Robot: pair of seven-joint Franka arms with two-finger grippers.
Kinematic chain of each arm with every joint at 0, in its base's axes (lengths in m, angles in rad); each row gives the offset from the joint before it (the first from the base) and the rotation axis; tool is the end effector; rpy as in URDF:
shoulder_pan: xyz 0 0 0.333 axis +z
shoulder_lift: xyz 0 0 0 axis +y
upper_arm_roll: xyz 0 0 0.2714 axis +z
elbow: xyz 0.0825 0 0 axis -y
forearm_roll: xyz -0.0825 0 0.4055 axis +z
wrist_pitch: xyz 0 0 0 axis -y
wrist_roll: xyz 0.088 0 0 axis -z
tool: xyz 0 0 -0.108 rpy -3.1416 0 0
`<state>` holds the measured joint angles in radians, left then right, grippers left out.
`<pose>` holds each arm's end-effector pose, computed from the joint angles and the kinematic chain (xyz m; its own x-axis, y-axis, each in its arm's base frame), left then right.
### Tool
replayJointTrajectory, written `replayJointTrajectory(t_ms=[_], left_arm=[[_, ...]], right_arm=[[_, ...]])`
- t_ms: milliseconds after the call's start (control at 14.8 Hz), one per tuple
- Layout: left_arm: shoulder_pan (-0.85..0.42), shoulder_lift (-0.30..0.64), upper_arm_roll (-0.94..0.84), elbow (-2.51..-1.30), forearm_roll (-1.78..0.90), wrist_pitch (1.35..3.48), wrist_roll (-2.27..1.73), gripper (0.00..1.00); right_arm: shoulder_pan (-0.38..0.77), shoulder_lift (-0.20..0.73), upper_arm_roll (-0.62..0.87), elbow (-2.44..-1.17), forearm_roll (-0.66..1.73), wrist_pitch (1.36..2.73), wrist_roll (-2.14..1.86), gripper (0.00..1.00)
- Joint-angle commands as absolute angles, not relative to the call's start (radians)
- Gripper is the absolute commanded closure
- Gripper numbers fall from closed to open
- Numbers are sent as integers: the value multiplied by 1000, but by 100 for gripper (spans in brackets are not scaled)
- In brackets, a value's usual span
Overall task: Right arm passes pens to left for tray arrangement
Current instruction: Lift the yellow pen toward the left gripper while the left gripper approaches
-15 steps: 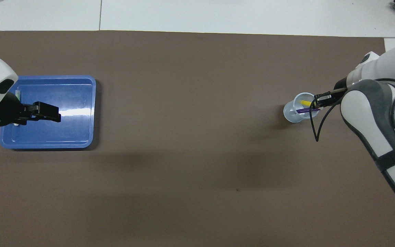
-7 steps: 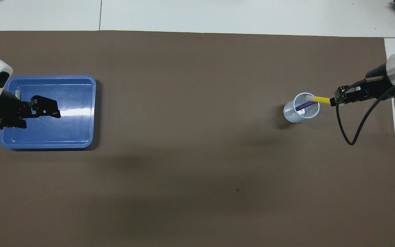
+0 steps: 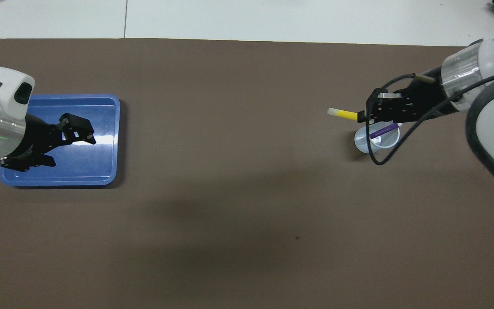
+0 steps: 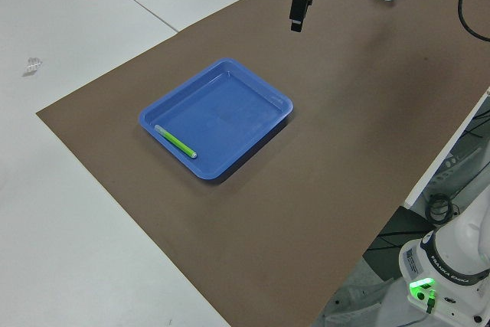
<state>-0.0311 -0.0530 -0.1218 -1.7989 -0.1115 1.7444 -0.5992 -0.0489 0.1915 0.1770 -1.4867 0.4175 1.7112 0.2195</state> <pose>0.5613 -0.0978 0.5111 0.8929 0.4461 -0.0605 0.4499 -0.8892 0.0836 0.6275 0.1109 0.5284 0.9888 -0.1299 -0.0729 -0.1487 -0.8914 -0.4281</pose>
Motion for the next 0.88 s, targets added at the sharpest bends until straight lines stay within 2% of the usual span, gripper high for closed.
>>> replayJointTrajectory(t_ms=[0,270,674,809], left_arm=[[-103,-66,-110,-1807,-153,1767,-798,0],[-184,-74,-110,-1848,-233,1896,-1140,0],[-264,-78,-110,-1914,-438,2173,-1481,0],[-310,-74,-110,-1950,-494,2314,-1581,0]], right_arm=[[-2,198,181,-1497,507,1805,384,98],[84,169,181,-1581,655,1980,589,98],[306,160,181,-1738,729,2472,770,98],[340,158,181,-1750,727,2508,822,98]])
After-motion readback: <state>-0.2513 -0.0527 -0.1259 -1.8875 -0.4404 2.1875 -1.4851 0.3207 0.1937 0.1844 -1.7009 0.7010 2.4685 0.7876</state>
